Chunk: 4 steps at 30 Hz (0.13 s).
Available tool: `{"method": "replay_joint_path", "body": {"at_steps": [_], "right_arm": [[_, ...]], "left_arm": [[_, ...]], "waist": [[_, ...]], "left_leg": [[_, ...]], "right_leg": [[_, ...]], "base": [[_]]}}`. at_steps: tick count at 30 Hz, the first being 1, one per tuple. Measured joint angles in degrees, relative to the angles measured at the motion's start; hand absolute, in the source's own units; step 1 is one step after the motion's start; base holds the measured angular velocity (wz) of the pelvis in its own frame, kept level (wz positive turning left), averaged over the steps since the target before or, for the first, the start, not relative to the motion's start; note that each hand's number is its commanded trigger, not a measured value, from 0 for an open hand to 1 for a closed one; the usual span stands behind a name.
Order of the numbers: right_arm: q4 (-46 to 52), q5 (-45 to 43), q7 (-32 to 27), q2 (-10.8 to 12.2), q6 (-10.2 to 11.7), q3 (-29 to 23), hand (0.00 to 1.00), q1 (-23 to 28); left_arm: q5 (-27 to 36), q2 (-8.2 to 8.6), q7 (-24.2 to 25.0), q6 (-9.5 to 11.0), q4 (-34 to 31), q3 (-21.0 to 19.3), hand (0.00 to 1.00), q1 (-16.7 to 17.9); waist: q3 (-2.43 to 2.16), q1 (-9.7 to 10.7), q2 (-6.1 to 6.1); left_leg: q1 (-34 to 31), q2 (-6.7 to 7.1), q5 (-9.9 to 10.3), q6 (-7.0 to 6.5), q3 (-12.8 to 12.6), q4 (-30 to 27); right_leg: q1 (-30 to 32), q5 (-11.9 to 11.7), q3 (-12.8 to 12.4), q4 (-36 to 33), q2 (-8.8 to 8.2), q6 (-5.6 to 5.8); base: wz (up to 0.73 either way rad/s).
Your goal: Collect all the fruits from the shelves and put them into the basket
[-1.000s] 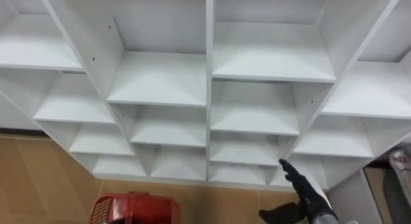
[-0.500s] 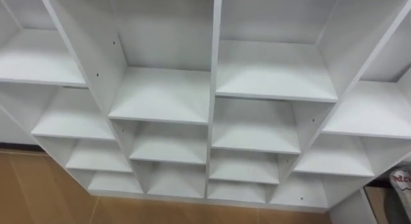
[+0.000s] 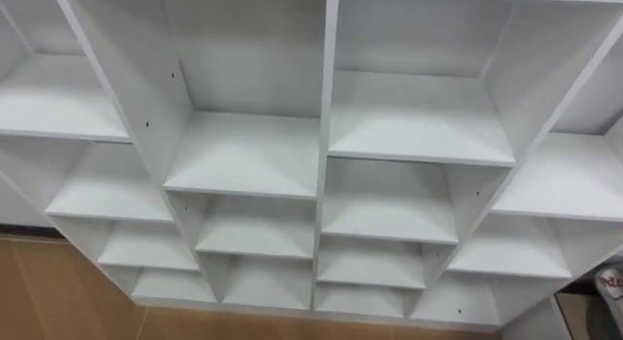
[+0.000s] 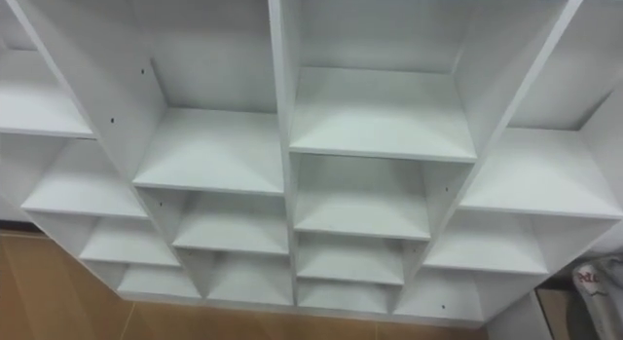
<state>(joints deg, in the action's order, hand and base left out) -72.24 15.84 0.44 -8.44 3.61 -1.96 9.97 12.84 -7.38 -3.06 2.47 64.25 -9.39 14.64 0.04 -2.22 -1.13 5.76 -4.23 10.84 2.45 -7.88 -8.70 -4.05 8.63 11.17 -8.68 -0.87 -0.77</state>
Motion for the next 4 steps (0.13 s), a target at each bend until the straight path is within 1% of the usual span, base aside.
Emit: {"method": "replay_joint_path", "body": {"at_steps": [2, 4], "right_arm": [[-0.03, 0.02, 0.14, 0.0, -0.05, 0.0, 0.0, -0.07], [-0.06, 0.12, 0.17, 0.0, -0.73, -0.08, 0.0, -0.06]], "left_arm": [[-0.11, -0.02, -0.05, -0.49, 0.0, 0.0, 1.0, -0.12], [-0.14, -0.02, -0.12, -1.18, -0.01, 0.0, 1.0, -0.58]], "waist": [[-0.05, 0.27, 0.09], [-0.05, 0.36, 0.1]], "left_leg": [[0.0, 0.01, 0.02, -0.01, 0.0, -0.01], [0.03, 0.02, 0.04, -0.02, 0.0, -0.01]], "right_leg": [[-0.01, 0.01, -0.02, 0.01, 0.0, 0.02], [-0.02, 0.01, -0.06, 0.0, 0.0, 0.02]], "base": [[0.0], [0.0]]}}
